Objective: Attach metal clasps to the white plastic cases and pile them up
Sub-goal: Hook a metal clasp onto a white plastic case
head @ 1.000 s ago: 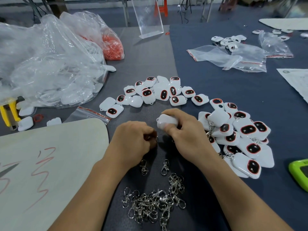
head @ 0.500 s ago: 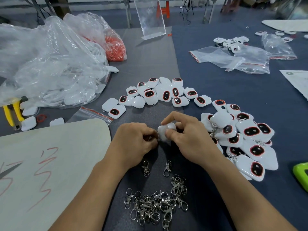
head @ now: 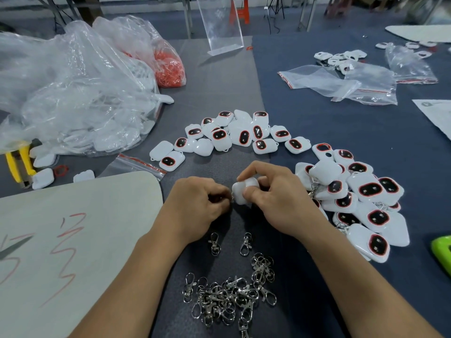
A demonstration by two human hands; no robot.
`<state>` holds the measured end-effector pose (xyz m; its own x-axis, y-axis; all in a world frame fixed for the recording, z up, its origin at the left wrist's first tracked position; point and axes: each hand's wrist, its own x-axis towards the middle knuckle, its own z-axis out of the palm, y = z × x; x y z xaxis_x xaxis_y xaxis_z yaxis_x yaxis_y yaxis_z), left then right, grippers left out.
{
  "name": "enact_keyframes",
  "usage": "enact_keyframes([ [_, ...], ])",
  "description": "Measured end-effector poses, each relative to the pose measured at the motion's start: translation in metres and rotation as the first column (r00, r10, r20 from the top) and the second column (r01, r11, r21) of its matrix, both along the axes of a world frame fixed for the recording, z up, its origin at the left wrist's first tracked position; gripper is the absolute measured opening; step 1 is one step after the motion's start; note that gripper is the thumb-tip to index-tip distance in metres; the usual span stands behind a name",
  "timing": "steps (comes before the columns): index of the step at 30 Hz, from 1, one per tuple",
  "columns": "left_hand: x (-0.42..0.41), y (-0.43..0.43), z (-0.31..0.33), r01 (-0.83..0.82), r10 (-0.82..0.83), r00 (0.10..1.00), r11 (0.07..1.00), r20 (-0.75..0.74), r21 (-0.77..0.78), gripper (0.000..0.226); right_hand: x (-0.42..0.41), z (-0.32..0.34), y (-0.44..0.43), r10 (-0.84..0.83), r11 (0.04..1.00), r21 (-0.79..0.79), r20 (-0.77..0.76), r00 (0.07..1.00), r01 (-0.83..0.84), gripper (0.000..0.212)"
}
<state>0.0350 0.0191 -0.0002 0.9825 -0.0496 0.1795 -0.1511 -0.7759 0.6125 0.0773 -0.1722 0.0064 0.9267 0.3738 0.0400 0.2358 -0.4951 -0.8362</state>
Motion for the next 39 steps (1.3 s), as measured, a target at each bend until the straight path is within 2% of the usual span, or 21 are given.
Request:
enact_keyframes([
  [9, -0.002, -0.002, 0.002, -0.013, 0.013, 1.0, 1.0, 0.014, 0.011, 0.022, -0.002, 0.004, 0.002, -0.006, 0.999, -0.046, 0.018, 1.0, 0.006, 0.014],
  [16, -0.005, -0.002, 0.005, -0.018, 0.018, 1.0, 0.999, 0.016, 0.04, 0.013, -0.002, 0.006, 0.003, 0.0, 0.996, -0.088, 0.008, 1.0, 0.001, 0.014],
  [27, -0.006, -0.007, 0.005, -0.024, 0.024, 1.0, 0.998, 0.005, 0.049, 0.011, 0.002, 0.009, 0.0, 0.013, 0.998, -0.063, -0.056, 0.998, -0.017, 0.014],
  [33, -0.009, -0.013, 0.007, -0.057, 0.056, 0.998, 0.996, 0.019, 0.069, 0.008, 0.0, 0.01, 0.0, 0.013, 0.996, -0.086, -0.035, 0.999, -0.016, 0.012],
  [35, -0.011, -0.018, 0.007, -0.086, 0.08, 0.995, 0.988, 0.05, 0.126, 0.009, 0.0, 0.011, 0.0, 0.017, 0.994, -0.106, -0.016, 1.0, -0.019, 0.009],
  [39, -0.014, -0.028, 0.005, -0.152, 0.077, 0.973, 0.922, 0.217, 0.355, 0.01, -0.004, 0.012, 0.002, 0.019, 0.99, -0.139, 0.016, 1.0, -0.017, 0.004],
])
